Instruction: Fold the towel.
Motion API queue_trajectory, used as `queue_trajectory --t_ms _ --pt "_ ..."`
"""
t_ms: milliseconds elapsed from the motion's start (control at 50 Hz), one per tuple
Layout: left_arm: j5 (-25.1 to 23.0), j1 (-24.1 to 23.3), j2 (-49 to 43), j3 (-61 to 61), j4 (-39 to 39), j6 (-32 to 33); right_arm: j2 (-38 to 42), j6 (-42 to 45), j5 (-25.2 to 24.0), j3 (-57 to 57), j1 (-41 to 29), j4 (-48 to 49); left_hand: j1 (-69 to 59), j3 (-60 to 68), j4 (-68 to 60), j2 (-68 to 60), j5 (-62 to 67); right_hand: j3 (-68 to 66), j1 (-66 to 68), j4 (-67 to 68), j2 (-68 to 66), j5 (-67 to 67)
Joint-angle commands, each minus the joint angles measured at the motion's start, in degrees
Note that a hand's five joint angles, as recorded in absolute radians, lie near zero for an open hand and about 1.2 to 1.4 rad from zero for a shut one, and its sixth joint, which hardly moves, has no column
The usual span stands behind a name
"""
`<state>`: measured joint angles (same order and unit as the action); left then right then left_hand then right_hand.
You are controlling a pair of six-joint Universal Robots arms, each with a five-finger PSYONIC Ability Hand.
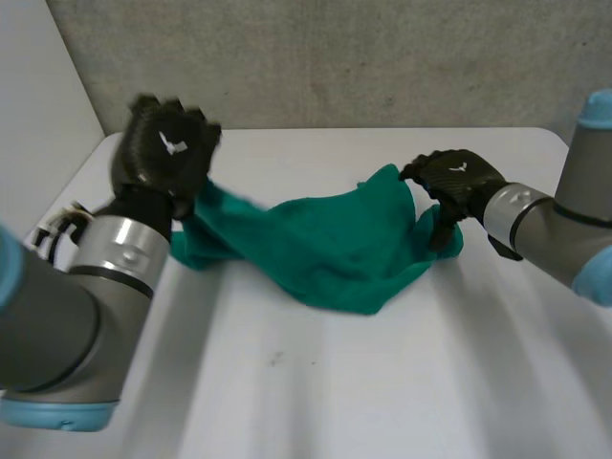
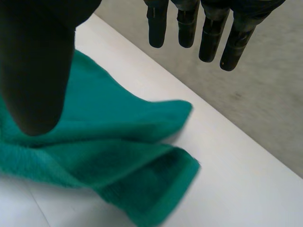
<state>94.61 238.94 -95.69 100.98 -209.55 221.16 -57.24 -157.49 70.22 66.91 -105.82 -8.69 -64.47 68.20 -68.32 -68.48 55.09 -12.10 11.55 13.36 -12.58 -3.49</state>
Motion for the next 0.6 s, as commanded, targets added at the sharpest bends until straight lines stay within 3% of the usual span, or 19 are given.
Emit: queue_trajectory --t_ms 20,240,360,500,600 --pt "-0.30 0.48 9.46 -0.26 0.11 -8.36 7.67 -0.01 -8.17 -12.50 0.18 -7.83 -15.53 11.80 -11.68 -11.52 14.91 1.01 -0.45 -2.27 1.49 2.40" --pt "-0.13 1.00 12.02 0.44 0.20 -10.04 15.66 1.30 -8.00 -19.09 -0.17 -13.54 -15.53 11.80 -11.68 -11.52 14.91 -12.60 13.15 11.34 -12.12 -11.20" --pt "-0.21 2.50 12.19 1.76 0.20 -10.22 15.93 4.73 -2.55 -18.48 0.18 -13.46 -15.53 11.80 -11.68 -11.52 14.91 -14.13 14.69 12.88 -13.65 -12.74" --pt "-0.21 2.85 12.11 2.11 0.20 -11.01 18.11 7.02 -0.61 -17.86 0.18 -12.23 -15.53 11.80 -11.68 -11.52 14.91 -15.13 15.69 13.87 -14.65 -13.74" --pt "-0.13 2.85 12.11 2.11 0.29 -11.89 20.23 6.40 -0.09 -17.77 -0.35 -8.72 -15.53 11.80 -11.68 -11.52 14.91 -27.70 28.25 26.44 -27.22 -26.30"
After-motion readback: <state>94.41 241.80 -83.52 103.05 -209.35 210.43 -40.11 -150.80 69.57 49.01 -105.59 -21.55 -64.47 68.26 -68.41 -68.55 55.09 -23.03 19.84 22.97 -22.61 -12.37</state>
